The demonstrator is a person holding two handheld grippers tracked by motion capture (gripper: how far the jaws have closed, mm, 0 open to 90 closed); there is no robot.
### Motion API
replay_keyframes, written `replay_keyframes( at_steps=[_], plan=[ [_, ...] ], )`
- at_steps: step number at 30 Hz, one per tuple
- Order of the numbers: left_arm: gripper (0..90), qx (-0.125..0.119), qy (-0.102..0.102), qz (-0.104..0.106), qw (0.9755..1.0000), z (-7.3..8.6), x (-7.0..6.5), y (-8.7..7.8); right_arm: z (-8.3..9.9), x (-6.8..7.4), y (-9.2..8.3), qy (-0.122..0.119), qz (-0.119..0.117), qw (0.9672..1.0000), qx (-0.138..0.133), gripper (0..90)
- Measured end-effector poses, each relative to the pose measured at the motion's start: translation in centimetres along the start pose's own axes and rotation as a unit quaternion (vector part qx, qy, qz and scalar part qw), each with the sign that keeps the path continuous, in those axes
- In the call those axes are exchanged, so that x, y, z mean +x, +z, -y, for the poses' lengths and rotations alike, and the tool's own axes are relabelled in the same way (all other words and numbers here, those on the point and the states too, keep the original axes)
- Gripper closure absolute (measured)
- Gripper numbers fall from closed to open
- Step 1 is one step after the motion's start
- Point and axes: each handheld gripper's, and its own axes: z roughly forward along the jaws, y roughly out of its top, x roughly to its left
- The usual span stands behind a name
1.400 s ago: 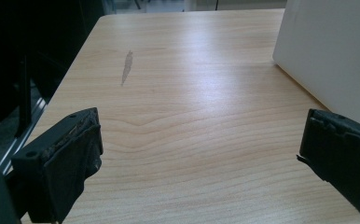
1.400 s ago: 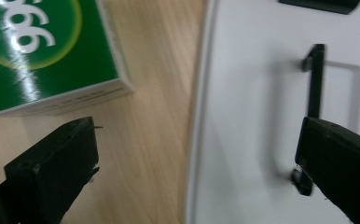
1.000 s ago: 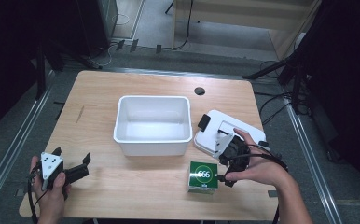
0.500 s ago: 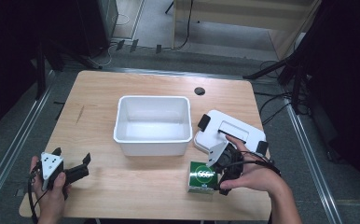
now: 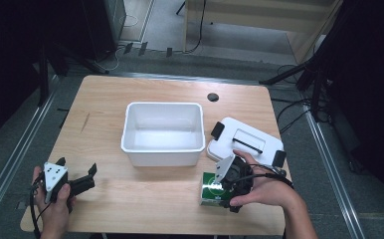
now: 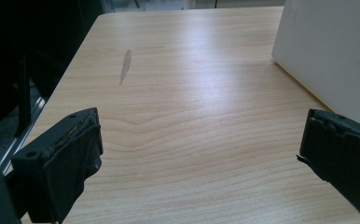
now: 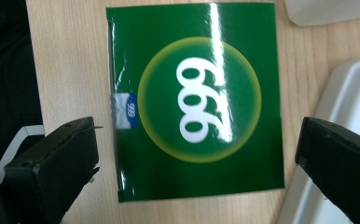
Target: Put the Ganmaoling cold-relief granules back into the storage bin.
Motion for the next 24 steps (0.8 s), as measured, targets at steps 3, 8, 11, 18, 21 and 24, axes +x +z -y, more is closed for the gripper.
replay_keyframes(
  at_steps=[3, 8, 11, 18, 21, 24],
  plan=[
    [0.0, 0.000, 0.000, 0.000, 1.0000, 0.0, 0.0, 0.0, -0.3, 0.0, 0.4, -0.004, -0.004, 1.0000, 0.006, 0.0],
    [0.0, 0.000, 0.000, -0.001, 1.0000, 0.0, 0.0, 0.0, -0.7, 0.1, 1.3, -0.013, -0.013, 0.9997, 0.017, 0.0],
    [0.0, 0.000, 0.000, -0.001, 1.0000, 0.0, 0.0, 0.0, -0.8, 0.2, 1.5, -0.013, -0.012, 0.9996, 0.021, 0.0],
    [0.0, 0.001, 0.001, 0.000, 1.0000, 0.0, 0.0, 0.0, -0.9, 0.2, 2.3, -0.030, -0.003, 0.9992, 0.026, 0.0],
    [0.0, 0.002, 0.000, 0.000, 1.0000, 0.0, 0.0, 0.0, -1.0, 0.5, 2.2, -0.035, 0.022, 0.9990, 0.018, 8.3],
    [0.0, 0.002, 0.001, 0.000, 1.0000, 0.0, 0.0, 0.0, -1.1, 0.5, 2.2, -0.036, 0.024, 0.9989, 0.016, 10.3]
  ],
)
